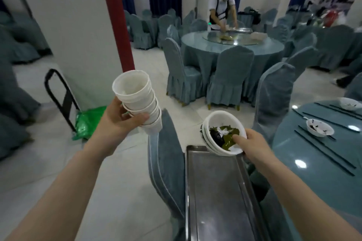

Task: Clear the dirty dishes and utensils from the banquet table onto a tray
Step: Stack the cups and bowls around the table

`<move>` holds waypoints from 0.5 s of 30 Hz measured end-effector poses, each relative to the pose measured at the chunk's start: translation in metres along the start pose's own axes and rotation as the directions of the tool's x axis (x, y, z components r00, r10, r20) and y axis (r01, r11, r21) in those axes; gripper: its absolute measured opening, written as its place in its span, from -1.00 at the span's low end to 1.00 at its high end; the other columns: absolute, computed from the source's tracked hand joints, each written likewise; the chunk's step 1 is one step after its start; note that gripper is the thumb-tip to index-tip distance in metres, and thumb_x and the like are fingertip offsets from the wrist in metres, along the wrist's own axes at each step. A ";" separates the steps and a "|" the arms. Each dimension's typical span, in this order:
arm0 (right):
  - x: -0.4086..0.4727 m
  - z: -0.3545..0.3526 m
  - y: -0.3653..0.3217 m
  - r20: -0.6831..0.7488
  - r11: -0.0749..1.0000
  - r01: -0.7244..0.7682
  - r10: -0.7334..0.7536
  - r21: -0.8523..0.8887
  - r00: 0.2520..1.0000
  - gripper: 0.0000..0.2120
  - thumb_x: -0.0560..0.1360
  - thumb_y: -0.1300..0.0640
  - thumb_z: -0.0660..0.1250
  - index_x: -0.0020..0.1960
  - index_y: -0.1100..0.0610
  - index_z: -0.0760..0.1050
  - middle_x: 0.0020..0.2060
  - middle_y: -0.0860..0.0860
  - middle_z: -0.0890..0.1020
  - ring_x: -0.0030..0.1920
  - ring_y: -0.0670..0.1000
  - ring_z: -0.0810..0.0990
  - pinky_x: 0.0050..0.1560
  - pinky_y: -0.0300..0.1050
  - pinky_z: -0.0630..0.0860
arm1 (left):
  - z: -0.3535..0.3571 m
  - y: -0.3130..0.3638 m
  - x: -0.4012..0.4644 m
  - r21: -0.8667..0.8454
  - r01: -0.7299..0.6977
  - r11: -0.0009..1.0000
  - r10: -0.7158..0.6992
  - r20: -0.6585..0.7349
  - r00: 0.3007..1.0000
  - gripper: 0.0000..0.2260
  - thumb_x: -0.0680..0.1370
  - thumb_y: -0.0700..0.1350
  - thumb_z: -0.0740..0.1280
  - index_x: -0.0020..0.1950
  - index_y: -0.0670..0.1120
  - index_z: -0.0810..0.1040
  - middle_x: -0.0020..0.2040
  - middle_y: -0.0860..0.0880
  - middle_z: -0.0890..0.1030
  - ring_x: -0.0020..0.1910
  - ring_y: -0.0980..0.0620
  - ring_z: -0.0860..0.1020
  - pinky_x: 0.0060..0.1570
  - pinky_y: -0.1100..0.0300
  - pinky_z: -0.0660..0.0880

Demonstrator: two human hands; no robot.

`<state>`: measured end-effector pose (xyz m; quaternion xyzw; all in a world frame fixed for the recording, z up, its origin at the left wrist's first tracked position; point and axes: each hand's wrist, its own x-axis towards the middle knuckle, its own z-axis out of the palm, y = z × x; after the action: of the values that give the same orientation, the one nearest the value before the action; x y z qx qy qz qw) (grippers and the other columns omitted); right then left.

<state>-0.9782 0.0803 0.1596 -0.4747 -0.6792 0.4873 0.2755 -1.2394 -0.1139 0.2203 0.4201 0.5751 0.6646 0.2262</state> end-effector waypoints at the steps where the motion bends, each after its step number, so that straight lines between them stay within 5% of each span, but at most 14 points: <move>1: -0.003 0.021 -0.010 0.021 1.000 0.009 -0.009 0.020 1.000 -0.87 0.54 0.18 0.26 -0.06 -0.02 0.54 -0.29 0.00 0.63 -0.47 -0.17 0.57 -0.54 -0.29 0.41 | -0.023 0.003 -0.005 0.010 -0.004 1.000 0.004 -0.015 1.000 -0.45 0.29 -0.22 0.50 0.22 0.11 0.47 0.04 0.07 0.66 0.04 0.09 0.62 -0.04 0.20 0.58; 8: -0.016 0.160 -0.067 0.220 1.000 -0.019 0.016 0.009 0.975 -0.94 0.53 0.07 0.29 -0.07 -0.06 0.53 -0.25 0.04 0.70 -0.27 0.07 0.68 -0.22 0.07 0.65 | -0.173 -0.007 -0.052 0.023 0.120 0.992 -0.111 -0.243 0.964 -0.53 0.24 0.02 0.49 0.10 0.20 0.47 -0.09 0.15 0.65 -0.06 0.11 0.62 -0.07 0.10 0.61; 12: -0.006 0.224 -0.094 0.321 0.998 0.029 -0.012 -0.050 0.947 -0.94 0.54 0.08 0.27 -0.03 -0.01 0.52 -0.49 -0.01 0.62 -0.59 -0.12 0.47 -0.62 -0.27 0.34 | -0.239 -0.019 -0.068 0.019 0.153 0.988 -0.136 -0.362 0.922 -0.62 0.29 0.00 0.46 0.04 0.26 0.47 -0.04 0.08 0.64 -0.02 0.05 0.62 -0.09 0.09 0.61; 15: 0.009 0.268 -0.106 0.389 0.998 0.011 0.015 -0.066 0.921 -0.88 0.56 0.07 0.24 -0.01 0.07 0.53 -0.53 0.03 0.56 -0.61 -0.10 0.38 -0.63 -0.27 0.27 | -0.278 -0.032 -0.078 -0.005 0.181 0.984 -0.165 -0.430 0.888 -0.58 0.26 0.04 0.49 0.05 0.29 0.46 0.02 0.08 0.64 0.02 0.08 0.63 -0.14 0.17 0.59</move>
<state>-1.2462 -0.0263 0.1561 -0.3780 -0.7357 0.5493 0.1185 -1.4307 -0.3272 0.1708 0.2149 0.6575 0.7074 0.1451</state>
